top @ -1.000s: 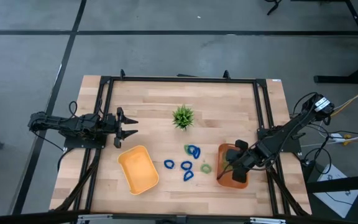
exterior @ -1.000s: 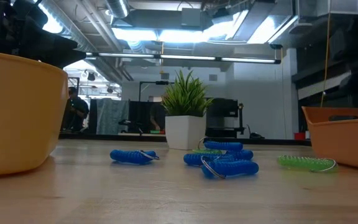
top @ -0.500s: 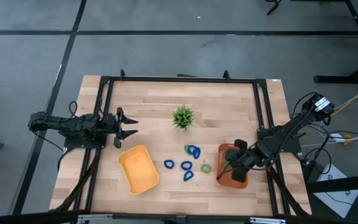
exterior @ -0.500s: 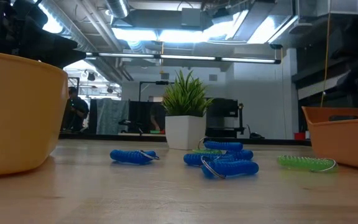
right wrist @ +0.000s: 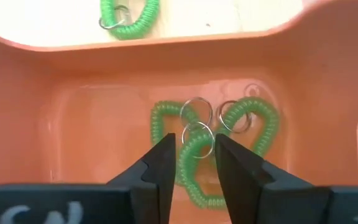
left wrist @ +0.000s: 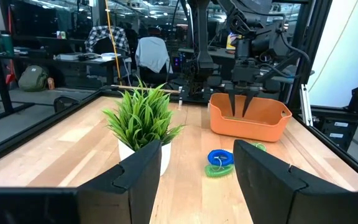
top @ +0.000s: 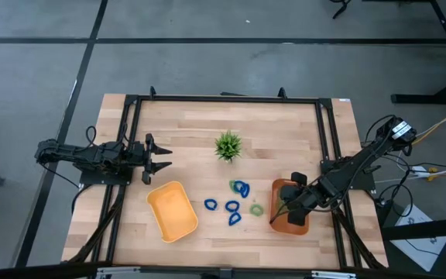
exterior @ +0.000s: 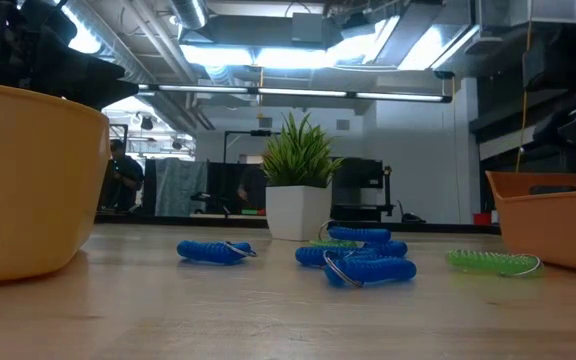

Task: Sort spring keychains
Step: Put the green spring keychain into the orange bin

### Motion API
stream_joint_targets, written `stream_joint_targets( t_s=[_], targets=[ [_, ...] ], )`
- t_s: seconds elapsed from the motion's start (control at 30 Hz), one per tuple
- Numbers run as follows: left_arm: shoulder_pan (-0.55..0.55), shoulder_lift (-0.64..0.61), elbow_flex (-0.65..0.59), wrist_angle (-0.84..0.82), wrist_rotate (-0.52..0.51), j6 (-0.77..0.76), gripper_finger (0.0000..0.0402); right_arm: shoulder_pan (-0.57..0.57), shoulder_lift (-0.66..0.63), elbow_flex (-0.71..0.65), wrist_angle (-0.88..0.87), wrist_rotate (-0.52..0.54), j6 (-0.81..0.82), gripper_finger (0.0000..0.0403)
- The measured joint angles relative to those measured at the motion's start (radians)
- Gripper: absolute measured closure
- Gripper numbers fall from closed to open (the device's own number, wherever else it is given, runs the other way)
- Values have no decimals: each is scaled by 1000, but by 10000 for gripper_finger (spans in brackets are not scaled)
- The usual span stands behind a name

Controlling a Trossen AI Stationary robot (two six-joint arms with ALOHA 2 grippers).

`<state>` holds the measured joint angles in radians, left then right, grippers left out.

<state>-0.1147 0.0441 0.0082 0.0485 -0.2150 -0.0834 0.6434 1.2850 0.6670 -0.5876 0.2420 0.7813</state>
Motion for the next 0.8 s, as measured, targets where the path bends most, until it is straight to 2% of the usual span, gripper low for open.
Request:
stream_joint_targets(
  t_s=[0.33,0.8],
  targets=[
    [0,0,0,0,0,0,205,0,0,19,60,-8,-95,249],
    [0,0,0,0,0,0,205,-55,0,87,111,3,-377,245]
  ],
)
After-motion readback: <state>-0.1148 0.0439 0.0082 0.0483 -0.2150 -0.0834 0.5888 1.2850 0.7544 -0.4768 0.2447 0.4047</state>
